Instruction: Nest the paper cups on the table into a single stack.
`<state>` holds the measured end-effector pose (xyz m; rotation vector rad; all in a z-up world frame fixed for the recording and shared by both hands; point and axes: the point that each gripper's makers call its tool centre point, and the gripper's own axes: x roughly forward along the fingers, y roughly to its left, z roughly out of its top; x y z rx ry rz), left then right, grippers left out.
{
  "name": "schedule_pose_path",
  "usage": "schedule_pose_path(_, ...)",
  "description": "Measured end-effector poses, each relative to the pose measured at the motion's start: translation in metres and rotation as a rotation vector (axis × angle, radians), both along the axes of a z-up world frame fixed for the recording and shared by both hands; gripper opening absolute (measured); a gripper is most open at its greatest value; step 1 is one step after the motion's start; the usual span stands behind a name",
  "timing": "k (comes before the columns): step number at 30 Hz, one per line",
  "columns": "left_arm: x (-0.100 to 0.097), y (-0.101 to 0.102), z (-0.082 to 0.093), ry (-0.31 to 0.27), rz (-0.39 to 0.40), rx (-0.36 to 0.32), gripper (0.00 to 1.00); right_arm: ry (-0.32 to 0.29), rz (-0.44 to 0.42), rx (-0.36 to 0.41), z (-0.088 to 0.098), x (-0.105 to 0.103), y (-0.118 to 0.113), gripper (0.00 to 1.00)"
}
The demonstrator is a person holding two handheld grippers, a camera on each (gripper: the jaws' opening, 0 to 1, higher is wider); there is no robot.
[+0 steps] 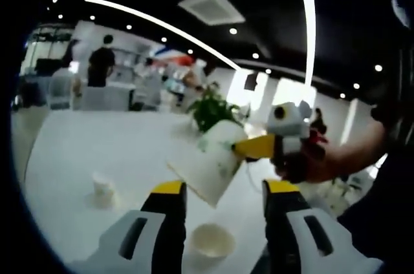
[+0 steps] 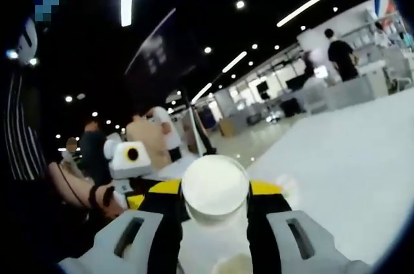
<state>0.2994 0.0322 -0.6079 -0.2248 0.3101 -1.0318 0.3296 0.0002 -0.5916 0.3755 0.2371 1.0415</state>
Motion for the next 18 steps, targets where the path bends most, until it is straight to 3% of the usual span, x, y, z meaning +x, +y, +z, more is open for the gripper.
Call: schedule_pose_path(18, 0.003, 0.013, 0.012, 0.002, 0.028, -0.066, 0.23, 0.015, 0.031, 0.027, -0.007, -0.013, -0.001, 0.35)
